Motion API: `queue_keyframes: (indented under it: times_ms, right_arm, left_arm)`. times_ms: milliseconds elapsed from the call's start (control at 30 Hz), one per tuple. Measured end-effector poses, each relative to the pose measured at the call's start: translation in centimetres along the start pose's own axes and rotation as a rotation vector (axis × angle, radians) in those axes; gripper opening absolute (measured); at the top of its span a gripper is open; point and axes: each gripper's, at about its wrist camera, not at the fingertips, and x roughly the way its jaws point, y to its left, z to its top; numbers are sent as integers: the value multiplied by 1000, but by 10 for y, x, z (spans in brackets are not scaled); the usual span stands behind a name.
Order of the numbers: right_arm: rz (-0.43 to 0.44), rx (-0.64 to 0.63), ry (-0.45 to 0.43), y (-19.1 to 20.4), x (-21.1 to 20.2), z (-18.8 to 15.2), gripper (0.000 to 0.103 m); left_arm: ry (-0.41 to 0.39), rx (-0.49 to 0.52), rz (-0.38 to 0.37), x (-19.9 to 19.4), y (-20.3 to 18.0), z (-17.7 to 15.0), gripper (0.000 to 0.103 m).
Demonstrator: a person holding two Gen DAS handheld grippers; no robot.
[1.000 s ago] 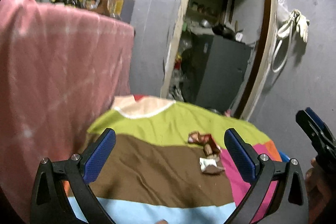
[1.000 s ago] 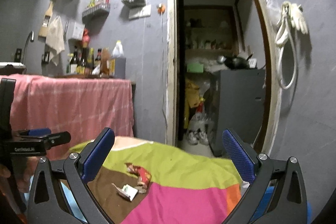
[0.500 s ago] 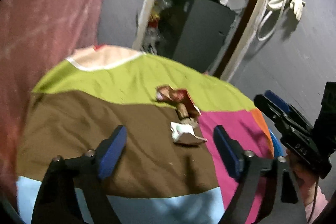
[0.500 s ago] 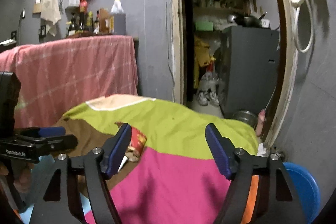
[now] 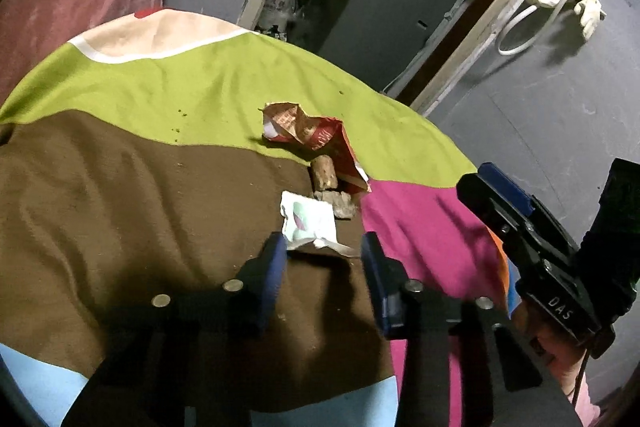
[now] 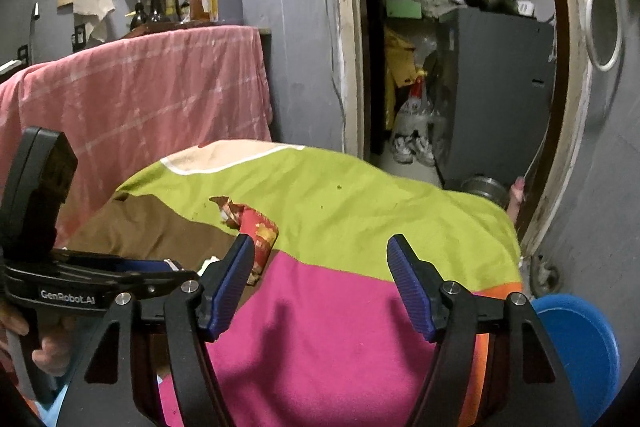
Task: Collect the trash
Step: 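Grasp the white-green paper with the left gripper while the right grasps the red wrapper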
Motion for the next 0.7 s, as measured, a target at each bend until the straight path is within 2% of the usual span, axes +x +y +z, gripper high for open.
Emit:
queue_keyframes:
  times_ms: [67,133,167,267,500,633,700]
  right_arm:
    - [1,-3,5,1,1,1,67]
    - [1,-11,8,3,2,2,67]
    - [2,-15,14,5,4,2,67]
    - [17,-21,38,9,10,3,67]
    - [23,-43,70,17,20,4,67]
    - [42,-54,104,22,30,5,66]
    - [62,-49,127,24,38,7,61]
  left_arm:
    - [-1,-6,3,-3,1,1,31]
    - [-4,-18,20,-4,2,0,7]
    - [1,-23,34,-4,5,0,5]
    - [9,-71,28,-6,15,-2,5]
    - [-7,-95,20,-16,23,-1,3]
    - [-40,-125,70,-22,26,0,2]
    - [-48,-137,96,-24,29,1,0]
